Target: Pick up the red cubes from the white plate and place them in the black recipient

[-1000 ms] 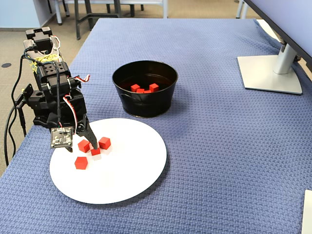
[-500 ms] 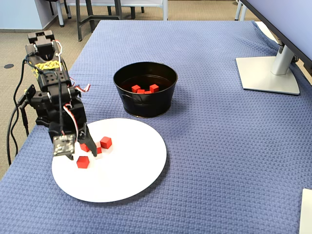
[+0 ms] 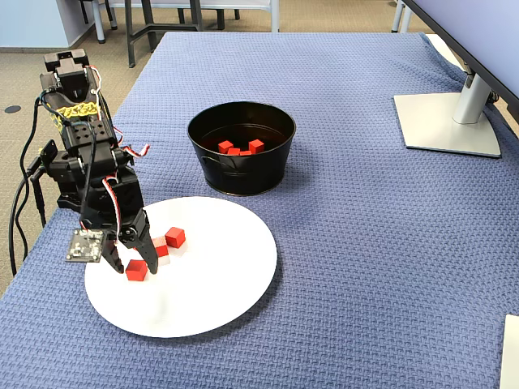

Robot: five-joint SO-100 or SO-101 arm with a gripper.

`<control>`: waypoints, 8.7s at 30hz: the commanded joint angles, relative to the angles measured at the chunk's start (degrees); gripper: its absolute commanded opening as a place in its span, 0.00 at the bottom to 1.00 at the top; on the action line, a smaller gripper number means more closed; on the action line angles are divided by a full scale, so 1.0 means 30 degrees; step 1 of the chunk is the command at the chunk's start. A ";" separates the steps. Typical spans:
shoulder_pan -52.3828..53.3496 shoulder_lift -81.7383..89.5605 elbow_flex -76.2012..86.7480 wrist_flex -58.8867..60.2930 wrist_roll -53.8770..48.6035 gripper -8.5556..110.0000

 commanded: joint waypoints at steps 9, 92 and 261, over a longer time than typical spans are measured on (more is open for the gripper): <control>0.0410 0.0381 0.0645 -0.0820 -0.1230 0.18; -0.5801 0.9668 0.5771 0.1729 1.1045 0.23; -0.3428 0.3076 0.4922 -0.2373 -0.3076 0.23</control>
